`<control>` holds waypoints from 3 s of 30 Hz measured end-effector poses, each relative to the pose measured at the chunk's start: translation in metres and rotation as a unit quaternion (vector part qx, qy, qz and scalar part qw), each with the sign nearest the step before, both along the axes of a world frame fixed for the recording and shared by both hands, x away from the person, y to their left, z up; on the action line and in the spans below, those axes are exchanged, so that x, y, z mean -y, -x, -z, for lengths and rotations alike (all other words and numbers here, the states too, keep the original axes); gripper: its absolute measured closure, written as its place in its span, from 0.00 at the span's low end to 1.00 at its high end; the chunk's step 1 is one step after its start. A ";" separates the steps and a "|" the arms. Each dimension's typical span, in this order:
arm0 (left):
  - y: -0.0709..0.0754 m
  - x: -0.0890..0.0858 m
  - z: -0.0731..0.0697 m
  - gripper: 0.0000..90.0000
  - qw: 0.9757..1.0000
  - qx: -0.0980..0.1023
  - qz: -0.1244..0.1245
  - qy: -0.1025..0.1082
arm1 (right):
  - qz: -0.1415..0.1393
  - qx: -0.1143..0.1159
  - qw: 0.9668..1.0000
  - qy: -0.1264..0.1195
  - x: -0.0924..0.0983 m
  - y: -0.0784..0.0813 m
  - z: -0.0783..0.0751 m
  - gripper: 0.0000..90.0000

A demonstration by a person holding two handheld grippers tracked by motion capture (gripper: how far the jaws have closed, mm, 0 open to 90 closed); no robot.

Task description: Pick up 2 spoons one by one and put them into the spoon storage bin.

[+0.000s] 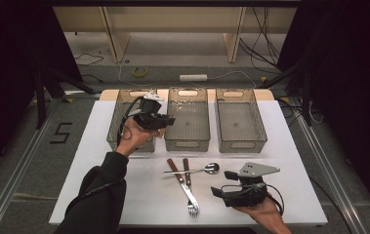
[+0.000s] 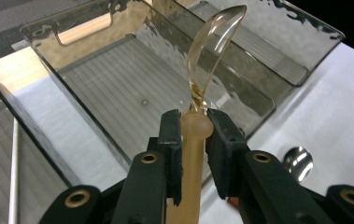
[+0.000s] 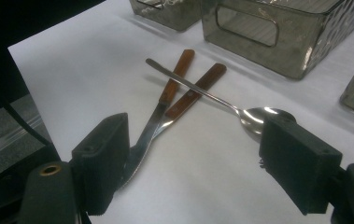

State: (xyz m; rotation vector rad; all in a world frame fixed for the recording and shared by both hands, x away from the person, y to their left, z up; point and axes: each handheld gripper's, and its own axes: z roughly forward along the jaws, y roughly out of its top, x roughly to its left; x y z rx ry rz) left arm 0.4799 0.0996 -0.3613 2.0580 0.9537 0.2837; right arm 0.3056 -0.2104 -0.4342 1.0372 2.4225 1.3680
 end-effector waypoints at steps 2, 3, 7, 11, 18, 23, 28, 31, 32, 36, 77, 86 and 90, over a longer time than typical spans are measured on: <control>-0.003 0.002 0.001 0.84 1.000 0.000 -0.004 0.003 | 0.000 0.000 1.000 0.000 0.000 0.000 0.000 0.28; -0.005 0.003 0.001 0.84 1.000 0.000 -0.005 0.002 | -0.001 0.000 1.000 0.000 0.000 0.000 0.000 0.28; -0.012 0.005 0.006 0.84 1.000 -0.004 -0.018 0.011 | -0.001 -0.001 1.000 0.000 0.000 0.000 0.001 0.28; -0.017 0.009 0.009 0.84 0.999 -0.010 -0.031 0.021 | -0.002 0.001 1.000 0.000 -0.001 0.000 0.001 0.28; -0.026 0.013 0.013 0.84 0.999 -0.005 -0.040 0.014 | -0.004 -0.001 1.000 0.003 -0.002 0.001 0.001 0.28; -0.031 0.016 0.021 0.84 0.999 -0.012 -0.047 0.008 | -0.005 -0.002 1.000 0.002 -0.003 0.000 0.001 0.28; -0.034 0.017 0.027 0.84 0.999 -0.015 -0.049 0.009 | -0.006 -0.003 1.000 0.003 -0.003 0.000 0.001 0.28; -0.035 0.018 0.027 0.84 0.999 -0.015 -0.050 0.009 | -0.007 -0.002 1.000 0.003 -0.003 0.000 0.001 0.28; -0.036 0.019 0.027 0.84 0.999 -0.015 -0.051 0.010 | -0.008 -0.001 1.000 0.004 -0.004 0.000 0.001 0.28; -0.039 0.020 0.028 0.84 0.998 -0.019 -0.058 0.020 | -0.009 -0.001 1.000 0.005 -0.004 0.000 0.001 0.28; 0.034 0.030 0.031 0.26 0.992 -0.061 0.050 -0.094 | -0.007 -0.002 1.000 0.007 -0.004 0.001 0.001 0.28; 0.046 0.030 0.039 0.25 0.982 -0.073 0.074 -0.155 | -0.007 -0.003 1.000 0.007 -0.003 0.001 0.001 0.28; 0.055 0.037 0.045 0.26 0.975 -0.080 0.097 -0.184 | -0.008 -0.003 1.000 0.009 -0.003 0.002 0.001 0.28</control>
